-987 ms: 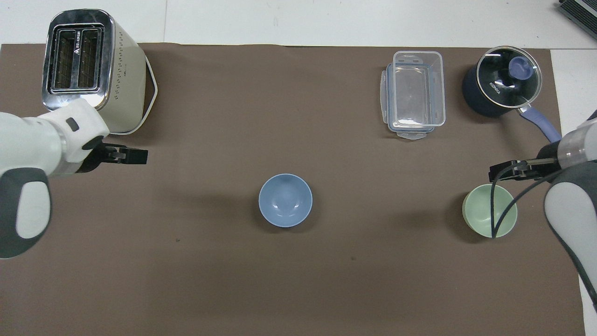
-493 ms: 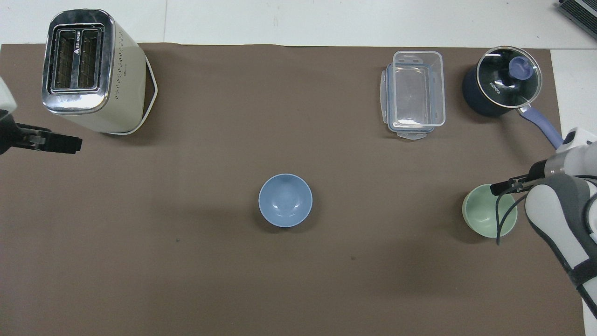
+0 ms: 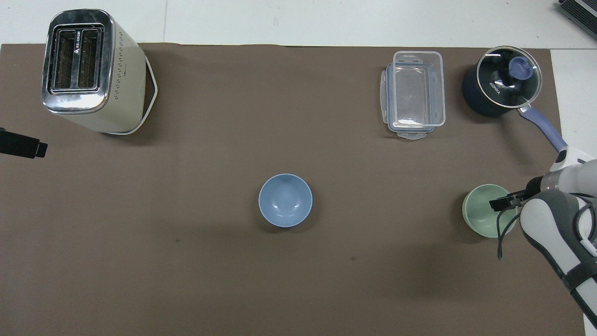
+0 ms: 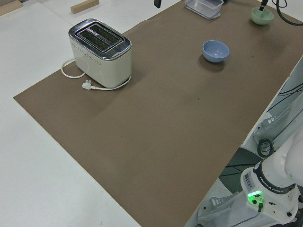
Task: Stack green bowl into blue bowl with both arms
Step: 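Grip the green bowl rim and carry it toward the blue bowl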
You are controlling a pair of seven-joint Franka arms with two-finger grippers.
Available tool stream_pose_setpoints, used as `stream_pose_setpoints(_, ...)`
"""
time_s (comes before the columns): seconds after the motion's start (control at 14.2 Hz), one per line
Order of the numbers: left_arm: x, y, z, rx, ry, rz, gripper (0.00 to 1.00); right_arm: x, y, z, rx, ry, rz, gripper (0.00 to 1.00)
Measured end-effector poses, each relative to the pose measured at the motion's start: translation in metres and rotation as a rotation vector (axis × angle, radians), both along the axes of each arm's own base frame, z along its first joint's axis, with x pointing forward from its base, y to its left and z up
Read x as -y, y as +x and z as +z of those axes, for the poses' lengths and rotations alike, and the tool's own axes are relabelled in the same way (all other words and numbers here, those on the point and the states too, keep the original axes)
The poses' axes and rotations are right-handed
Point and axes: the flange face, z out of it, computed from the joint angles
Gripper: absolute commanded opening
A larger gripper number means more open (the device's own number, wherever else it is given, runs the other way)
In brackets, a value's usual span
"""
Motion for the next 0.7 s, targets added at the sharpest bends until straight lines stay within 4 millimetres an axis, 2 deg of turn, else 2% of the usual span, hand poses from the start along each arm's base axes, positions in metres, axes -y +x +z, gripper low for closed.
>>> stream_pose_setpoints(0.21, 0.007, 0.003, -0.004, -0.016, 0.001, -0.012, 1.0, 0.0, 0.0, -0.004, 0.008, -0.001, -0.002, 0.59)
stream_pose_setpoints(0.35, 0.009, 0.001, -0.004, -0.02, 0.001, -0.014, 1.0, 0.0, -0.001, -0.009, 0.006, 0.019, -0.022, 0.29)
stream_pose_setpoints(0.42, 0.009, -0.001, -0.005, -0.029, 0.001, -0.013, 1.0, 0.001, 0.0, -0.012, 0.006, 0.024, -0.029, 0.21)
stream_pose_setpoints(0.49, 0.009, -0.005, -0.006, -0.038, 0.002, -0.013, 1.0, 0.001, 0.0, -0.014, 0.005, 0.026, -0.032, 0.07)
stream_pose_setpoints(0.56, 0.009, -0.008, -0.007, -0.043, 0.002, -0.012, 1.0, 0.002, 0.0, -0.015, 0.004, 0.026, -0.033, 0.0)
stream_pose_setpoints(0.7, 0.008, -0.012, -0.008, -0.051, 0.003, -0.01, 1.0, 0.002, 0.001, -0.014, 0.006, 0.027, -0.034, 0.0)
